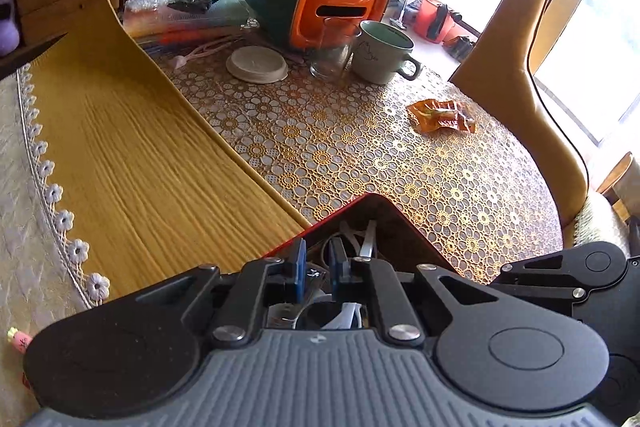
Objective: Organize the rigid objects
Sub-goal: 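Lower both held items into the box and open both grippers, then withdraw both grippers from the box toward the pink bottle and snack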
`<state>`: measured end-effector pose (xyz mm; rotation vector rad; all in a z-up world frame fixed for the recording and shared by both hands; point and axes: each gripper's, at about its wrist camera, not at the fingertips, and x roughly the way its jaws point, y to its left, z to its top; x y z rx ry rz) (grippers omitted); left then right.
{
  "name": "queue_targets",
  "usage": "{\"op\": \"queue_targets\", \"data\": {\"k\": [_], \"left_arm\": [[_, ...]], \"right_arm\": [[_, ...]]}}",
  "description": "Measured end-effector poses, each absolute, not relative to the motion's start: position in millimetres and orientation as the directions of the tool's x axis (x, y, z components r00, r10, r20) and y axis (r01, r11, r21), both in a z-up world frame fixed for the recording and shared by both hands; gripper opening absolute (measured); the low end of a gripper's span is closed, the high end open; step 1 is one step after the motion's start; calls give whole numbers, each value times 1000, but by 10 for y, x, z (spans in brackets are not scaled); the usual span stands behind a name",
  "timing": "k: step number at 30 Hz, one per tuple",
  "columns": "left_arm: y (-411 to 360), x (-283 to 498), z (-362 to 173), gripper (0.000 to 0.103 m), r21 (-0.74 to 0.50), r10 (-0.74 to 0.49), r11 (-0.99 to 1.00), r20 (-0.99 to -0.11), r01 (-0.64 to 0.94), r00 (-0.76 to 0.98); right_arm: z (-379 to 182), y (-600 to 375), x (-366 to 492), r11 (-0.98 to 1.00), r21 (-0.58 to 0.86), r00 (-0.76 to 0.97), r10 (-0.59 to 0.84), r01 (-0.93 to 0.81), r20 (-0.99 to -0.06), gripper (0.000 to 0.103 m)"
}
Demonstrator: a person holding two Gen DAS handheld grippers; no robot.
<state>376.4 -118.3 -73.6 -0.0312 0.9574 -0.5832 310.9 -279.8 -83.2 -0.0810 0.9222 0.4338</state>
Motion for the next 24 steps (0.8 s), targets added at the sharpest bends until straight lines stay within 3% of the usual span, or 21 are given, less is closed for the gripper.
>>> {"op": "queue_targets", "data": {"k": [14,24], "left_arm": [[-705,3462,-411,12,-283,-473,871,-707,403,526],[-256,3002,-56,12,-197,-405,906,-655,374,638]], "right_arm": [[-538,-2745,2932,902,111,559,351,-418,-751,32],[-104,-2676,2752,894,108,615,383,-435,-689,51]]}}
